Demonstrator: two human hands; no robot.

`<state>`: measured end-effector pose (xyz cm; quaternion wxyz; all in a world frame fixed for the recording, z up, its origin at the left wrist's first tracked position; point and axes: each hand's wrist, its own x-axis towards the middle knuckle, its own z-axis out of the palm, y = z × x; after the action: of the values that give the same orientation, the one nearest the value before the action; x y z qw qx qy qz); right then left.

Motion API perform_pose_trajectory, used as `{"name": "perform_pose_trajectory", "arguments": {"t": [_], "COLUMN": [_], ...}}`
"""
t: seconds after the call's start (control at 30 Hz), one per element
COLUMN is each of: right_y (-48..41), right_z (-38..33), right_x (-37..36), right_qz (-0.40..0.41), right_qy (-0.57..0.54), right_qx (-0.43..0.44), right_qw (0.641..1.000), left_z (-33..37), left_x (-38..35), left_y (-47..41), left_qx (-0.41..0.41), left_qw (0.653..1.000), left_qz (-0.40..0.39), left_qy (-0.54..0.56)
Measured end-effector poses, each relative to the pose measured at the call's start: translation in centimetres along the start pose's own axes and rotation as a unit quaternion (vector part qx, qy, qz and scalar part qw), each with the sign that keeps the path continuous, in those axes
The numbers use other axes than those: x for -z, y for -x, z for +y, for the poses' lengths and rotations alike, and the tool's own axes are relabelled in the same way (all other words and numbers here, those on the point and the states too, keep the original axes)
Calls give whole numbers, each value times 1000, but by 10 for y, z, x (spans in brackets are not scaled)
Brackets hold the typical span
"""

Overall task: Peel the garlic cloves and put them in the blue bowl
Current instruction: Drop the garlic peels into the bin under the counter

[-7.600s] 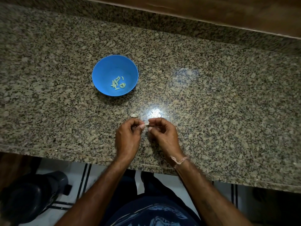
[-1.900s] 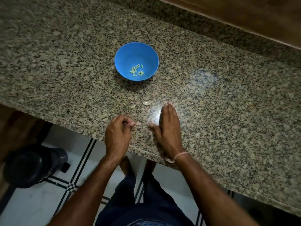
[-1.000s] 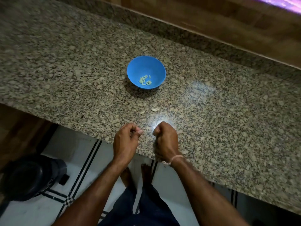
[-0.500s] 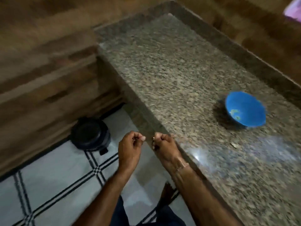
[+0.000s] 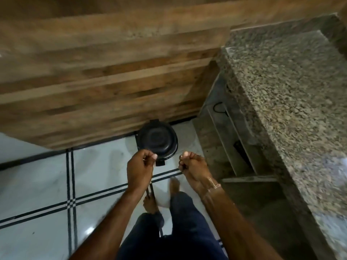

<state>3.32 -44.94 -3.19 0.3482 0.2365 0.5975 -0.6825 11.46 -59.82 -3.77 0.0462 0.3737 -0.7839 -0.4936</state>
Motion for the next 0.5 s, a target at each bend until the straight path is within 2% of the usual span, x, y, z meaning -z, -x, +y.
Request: {"name": "perform_pose_trajectory", "arguments": {"t": [0.3,0.4,0.5], "right_y": [-88,-132,-179], "right_z": [-1,13,35], "right_x": [-66,-77,-76], "right_qz": [-3,17,36], "right_qy": [34,52,44], "right_qx": [-56,-97,-128], "right_qw": [998,994,990], "left_z": [-25,-50,-92], "left_x": [20,8,-18], "left_y": [-78,-108,-137], "left_qx": [48,94,176], "left_qw": [998,995,984], "left_qz": [28,19,1], "left_qy": [16,23,29]}}
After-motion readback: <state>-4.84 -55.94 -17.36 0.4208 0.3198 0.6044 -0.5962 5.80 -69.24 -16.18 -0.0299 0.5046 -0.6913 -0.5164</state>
